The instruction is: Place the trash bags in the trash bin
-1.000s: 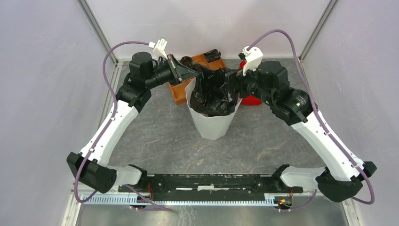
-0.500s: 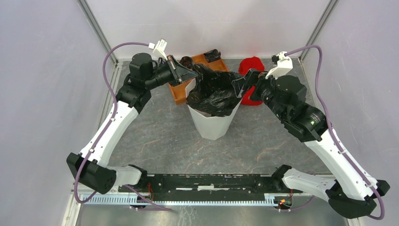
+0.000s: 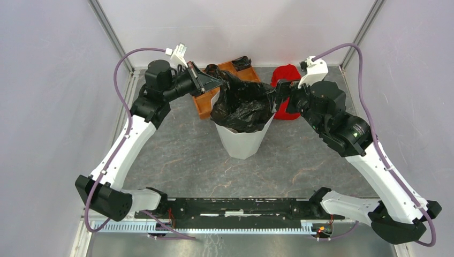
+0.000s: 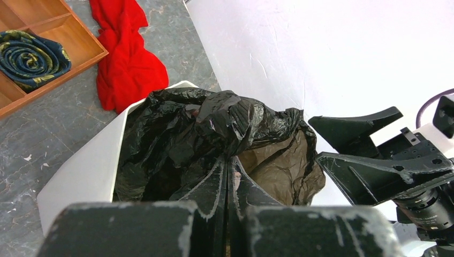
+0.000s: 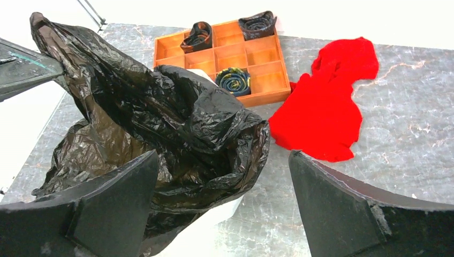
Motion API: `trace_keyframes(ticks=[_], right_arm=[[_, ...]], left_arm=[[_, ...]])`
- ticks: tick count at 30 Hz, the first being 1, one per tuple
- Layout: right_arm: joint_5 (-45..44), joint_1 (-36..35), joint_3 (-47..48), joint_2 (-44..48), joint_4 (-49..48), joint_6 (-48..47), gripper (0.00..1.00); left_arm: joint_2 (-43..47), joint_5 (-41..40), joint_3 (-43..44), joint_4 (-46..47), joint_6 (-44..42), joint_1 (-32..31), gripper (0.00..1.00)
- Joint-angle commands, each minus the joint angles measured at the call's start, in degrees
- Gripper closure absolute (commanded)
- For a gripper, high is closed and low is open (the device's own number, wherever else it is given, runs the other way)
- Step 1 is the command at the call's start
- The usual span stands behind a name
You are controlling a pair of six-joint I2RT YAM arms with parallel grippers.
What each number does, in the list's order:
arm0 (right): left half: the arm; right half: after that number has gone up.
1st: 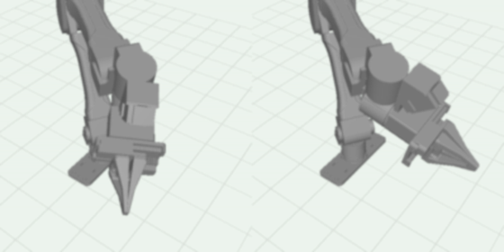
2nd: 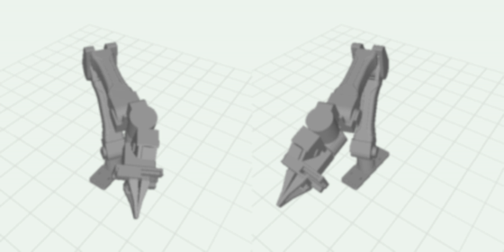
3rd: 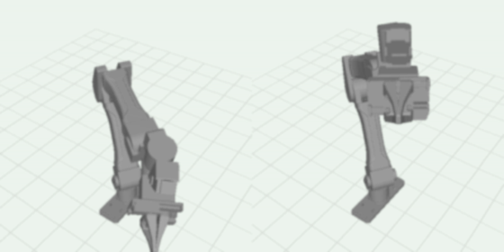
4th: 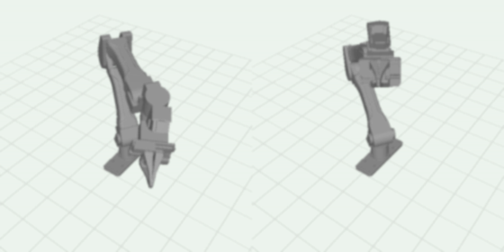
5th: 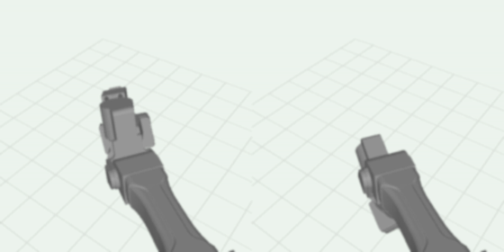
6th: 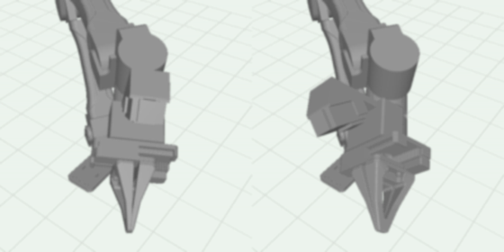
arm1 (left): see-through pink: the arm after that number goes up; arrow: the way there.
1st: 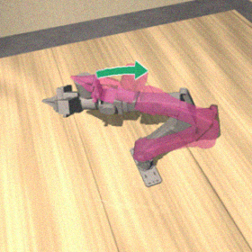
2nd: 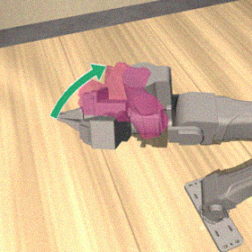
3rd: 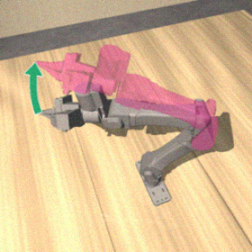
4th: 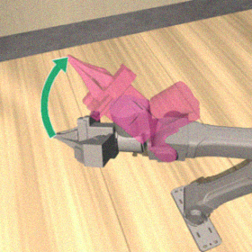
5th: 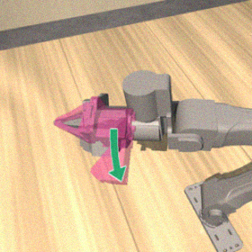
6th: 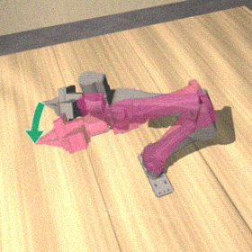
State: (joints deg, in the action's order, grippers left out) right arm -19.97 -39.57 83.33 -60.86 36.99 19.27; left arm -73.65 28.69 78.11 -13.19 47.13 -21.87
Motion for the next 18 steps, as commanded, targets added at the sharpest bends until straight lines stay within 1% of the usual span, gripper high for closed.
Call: trace_keyframes(ticks=[1,6,7,9,10,11,13,14,16,17,18], right_arm=[[-1.91,0.11,0.11,0.72,1.32,4.57,0.02],[1.79,0.14,-4.35,1.37,-1.35,10.41,0.02],[3.34,0.16,-5.52,1.73,-2.78,10.93,0.11],[7.49,0.11,-7.55,2.51,-5.98,9.90,0.43],[7.70,0.07,-7.94,2.67,-6.62,9.09,0.62],[7.55,0.12,-7.90,2.80,-6.73,7.56,0.77],[5.66,0.11,-7.41,2.89,-6.09,3.80,0.98],[4.31,0.11,-7.24,2.86,-5.87,1.76,1.00],[3.90,0.25,-7.26,2.87,-5.92,-0.83,1.00],[5.33,0.30,-7.82,3.12,-6.93,-1.68,1.00],[6.38,0.29,-8.88,3.48,-8.14,-1.62,1.00]], left_arm=[[2.54,0.15,0.61,2.28,2.51,0.19,0.98],[2.26,1.43,1.82,2.25,3.04,0.18,0.98],[2.22,1.60,2.00,1.94,3.01,0.16,0.98],[2.26,1.29,2.43,0.92,2.05,0.22,0.98],[2.43,0.58,2.58,-0.13,1.25,0.23,0.98],[2.64,-0.53,3.28,-1.65,0.19,0.29,0.98],[2.88,-3.71,4.46,-5.58,-2.14,0.65,0.98],[3.01,-4.94,4.87,-7.24,-3.16,0.93,0.98],[3.14,-6.06,4.96,-9.82,-4.34,2.09,0.98],[3.28,-6.37,4.92,-10.86,-4.92,2.62,0.97],[3.57,-7.21,4.95,-12.01,-5.88,3.05,0.93]])
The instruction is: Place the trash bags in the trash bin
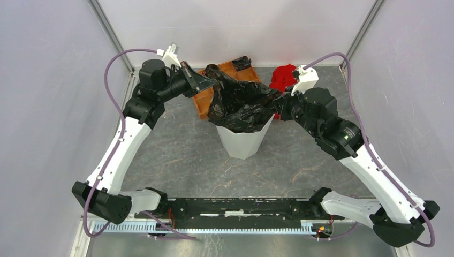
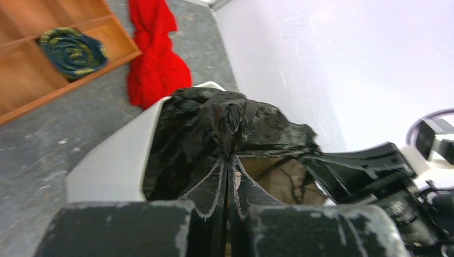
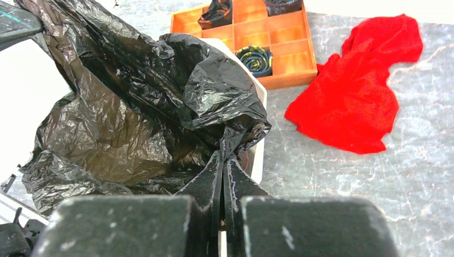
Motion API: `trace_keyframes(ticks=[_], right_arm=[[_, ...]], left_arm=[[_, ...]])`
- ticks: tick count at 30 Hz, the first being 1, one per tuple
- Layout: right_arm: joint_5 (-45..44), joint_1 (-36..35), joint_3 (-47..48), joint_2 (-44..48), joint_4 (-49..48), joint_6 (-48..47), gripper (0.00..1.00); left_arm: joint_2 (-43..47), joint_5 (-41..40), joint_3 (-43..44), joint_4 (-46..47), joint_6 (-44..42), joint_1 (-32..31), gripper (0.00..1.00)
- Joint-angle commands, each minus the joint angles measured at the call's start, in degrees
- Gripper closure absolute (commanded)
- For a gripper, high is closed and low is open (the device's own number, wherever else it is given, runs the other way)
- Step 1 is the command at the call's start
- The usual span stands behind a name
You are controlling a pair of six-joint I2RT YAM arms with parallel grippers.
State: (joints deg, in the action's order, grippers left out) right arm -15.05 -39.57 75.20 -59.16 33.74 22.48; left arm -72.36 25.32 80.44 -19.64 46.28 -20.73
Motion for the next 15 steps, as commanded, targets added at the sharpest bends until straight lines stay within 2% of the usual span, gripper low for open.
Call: trace_keyframes(ticks=[1,3,6,8,10,12,15], right_arm=[[3.14,0.33,-2.16,2.41,-6.39,-4.09,1.00],[5.74,0.29,-4.67,3.74,-9.49,-3.30,1.00],[4.50,0.33,-5.50,4.32,-9.84,-3.16,1.00],[4.15,0.41,-5.50,4.67,-9.97,-3.39,1.00],[4.57,0.39,-5.48,4.80,-10.18,-3.27,1.00],[4.95,0.34,-5.79,4.82,-10.43,-2.78,1.00],[5.63,0.41,-6.29,5.18,-11.45,-2.76,0.99]], left_arm=[[2.77,-4.98,2.55,-6.67,-5.69,2.14,0.86],[4.41,-8.01,2.35,-8.75,-8.35,2.21,0.68],[7.54,-11.55,1.55,-11.43,-10.72,2.19,0.40],[9.65,-11.14,0.35,-12.28,-10.88,2.19,0.20],[11.11,-8.42,-2.27,-12.17,-8.99,2.16,0.06],[13.04,-4.90,-5.81,-9.66,-5.85,1.98,0.03],[15.64,-5.20,-9.40,-7.59,-4.02,0.91,0.05]])
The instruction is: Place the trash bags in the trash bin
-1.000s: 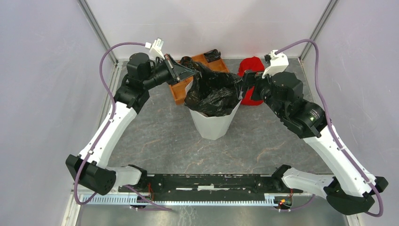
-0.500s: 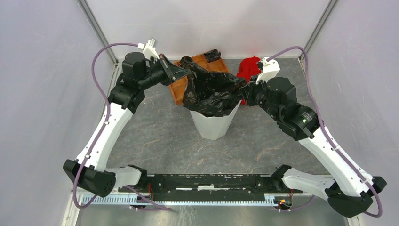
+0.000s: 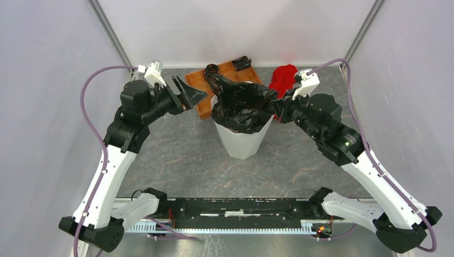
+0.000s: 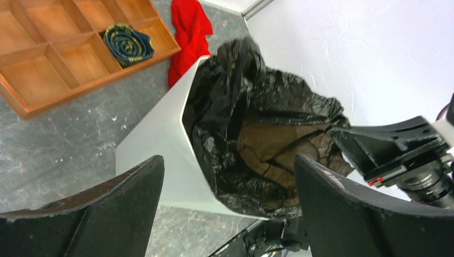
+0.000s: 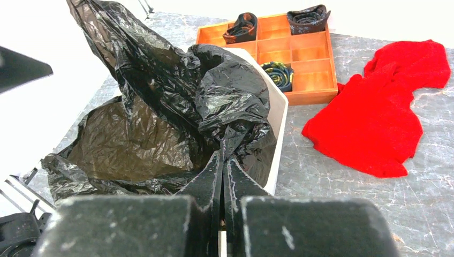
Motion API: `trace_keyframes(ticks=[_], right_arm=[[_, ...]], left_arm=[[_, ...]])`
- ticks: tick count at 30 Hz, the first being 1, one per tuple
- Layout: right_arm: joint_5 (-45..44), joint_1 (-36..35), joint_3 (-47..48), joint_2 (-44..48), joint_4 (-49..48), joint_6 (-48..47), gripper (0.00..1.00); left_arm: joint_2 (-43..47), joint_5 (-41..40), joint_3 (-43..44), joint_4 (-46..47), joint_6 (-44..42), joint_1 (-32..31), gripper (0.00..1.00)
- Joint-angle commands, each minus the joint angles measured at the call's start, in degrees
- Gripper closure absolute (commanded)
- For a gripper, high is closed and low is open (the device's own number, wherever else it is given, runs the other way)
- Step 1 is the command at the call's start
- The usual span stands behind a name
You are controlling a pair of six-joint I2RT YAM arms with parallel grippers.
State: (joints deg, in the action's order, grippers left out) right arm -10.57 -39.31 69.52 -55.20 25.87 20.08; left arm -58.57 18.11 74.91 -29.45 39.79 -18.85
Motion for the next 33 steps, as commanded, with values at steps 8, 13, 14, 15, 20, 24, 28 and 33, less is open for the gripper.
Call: trace_keyframes(ticks=[8,13,14,15,20,24,28,33], right_arm=[[1.76,0.15,0.15,1.10,-3.76,-0.73,1.00],[2.39,0.12,0.36,0.97,-3.67,-0.67,1.00],[2.39,0.11,0.37,0.98,-3.73,-0.74,1.00],[2.33,0.17,0.36,1.03,-3.81,-0.80,1.00],[2.05,0.12,-0.16,1.28,-3.98,-1.07,1.00],[2.11,0.18,-0.52,1.41,-3.91,-1.24,1.00],[2.08,0.13,-0.60,1.58,-3.63,-1.59,1.00],[0.44,0.18,-0.12,1.52,-2.58,-3.51,0.99]], left_arm=[[-0.20,-2.96,-4.94,-1.32,-0.11,-7.61,0.31],[-3.67,-15.65,-0.09,-7.45,-3.48,-16.33,0.39],[-3.66,-17.43,0.28,-8.13,-3.79,-17.48,0.41],[-3.74,-17.87,0.38,-8.58,-3.77,-18.10,0.44],[-3.72,-19.94,0.36,-8.47,-3.21,-18.42,0.62],[-3.84,-21.07,1.95,-7.66,-3.49,-18.45,0.69],[-4.59,-21.02,3.33,-7.77,-3.93,-18.49,0.75],[-2.56,-21.76,4.05,-7.67,-4.14,-18.55,0.91]])
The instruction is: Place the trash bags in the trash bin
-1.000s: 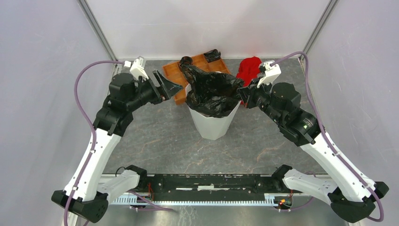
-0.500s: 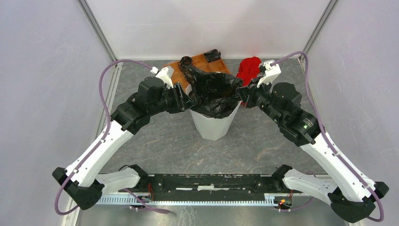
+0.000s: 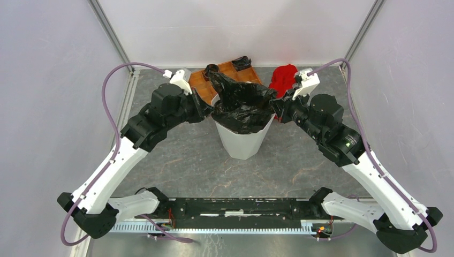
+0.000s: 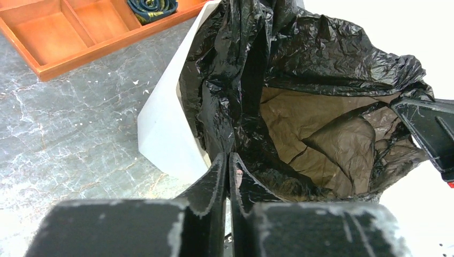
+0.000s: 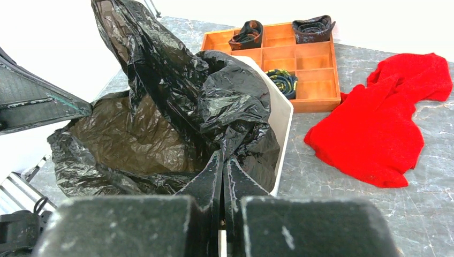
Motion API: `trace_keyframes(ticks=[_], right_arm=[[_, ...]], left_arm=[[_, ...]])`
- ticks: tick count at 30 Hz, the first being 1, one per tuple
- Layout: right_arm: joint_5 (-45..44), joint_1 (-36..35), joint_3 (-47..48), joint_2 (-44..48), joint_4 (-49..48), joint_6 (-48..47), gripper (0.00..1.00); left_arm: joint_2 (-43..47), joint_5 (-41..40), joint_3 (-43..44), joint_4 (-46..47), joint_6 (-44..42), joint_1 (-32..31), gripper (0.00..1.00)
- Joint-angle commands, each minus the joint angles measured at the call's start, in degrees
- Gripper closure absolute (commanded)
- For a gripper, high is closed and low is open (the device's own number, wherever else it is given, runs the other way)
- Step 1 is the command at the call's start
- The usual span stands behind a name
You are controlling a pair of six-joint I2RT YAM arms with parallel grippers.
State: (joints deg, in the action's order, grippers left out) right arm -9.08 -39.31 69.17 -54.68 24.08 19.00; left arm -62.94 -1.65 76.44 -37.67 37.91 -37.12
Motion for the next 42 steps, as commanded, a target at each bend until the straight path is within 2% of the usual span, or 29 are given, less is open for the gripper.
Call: trace_keyframes(ticks=[1,5,8,12,16,21,24,29,35,39,42], right_arm=[[-1.75,0.14,0.79,0.76,-0.21,-3.60,0.99],[-4.45,0.12,1.57,0.75,2.89,-9.21,1.00],[-0.95,0.13,-1.55,3.68,3.33,-11.18,0.99],[5.71,0.11,-6.71,6.37,2.11,-8.69,0.87],[8.91,0.13,-6.60,5.43,0.45,-4.44,0.87],[5.82,0.12,-3.60,0.88,-4.14,-3.27,0.95],[3.34,0.17,-0.44,-3.90,-5.00,-4.37,0.99],[0.20,0.24,2.78,-8.74,-5.28,-6.99,0.99],[-1.97,0.25,2.80,-7.80,-2.59,-9.56,0.98],[-2.05,0.22,5.79,-5.80,1.46,-11.38,0.94],[-2.07,0.24,2.82,-1.67,3.71,-10.69,0.92]], left_arm=[[2.56,-2.27,2.55,0.75,-2.37,-0.28,0.95],[6.85,-1.22,-1.38,3.87,-1.32,-0.22,0.98],[10.85,0.88,-7.55,7.60,0.46,-0.21,0.98],[16.02,1.39,-13.17,11.03,3.10,-0.20,0.98],[18.44,2.72,-17.25,15.05,6.21,-0.17,0.98],[14.23,2.38,-15.28,19.10,6.32,-0.21,0.98],[10.65,-0.93,-12.93,19.99,4.20,-0.15,0.98],[5.22,-4.20,-7.84,18.44,1.64,-0.09,0.98],[4.19,-5.46,-5.82,15.95,1.01,0.03,0.98],[6.23,-5.71,-5.43,15.04,0.44,-0.03,0.98],[9.30,-3.90,-8.08,15.03,0.09,0.03,0.98]])
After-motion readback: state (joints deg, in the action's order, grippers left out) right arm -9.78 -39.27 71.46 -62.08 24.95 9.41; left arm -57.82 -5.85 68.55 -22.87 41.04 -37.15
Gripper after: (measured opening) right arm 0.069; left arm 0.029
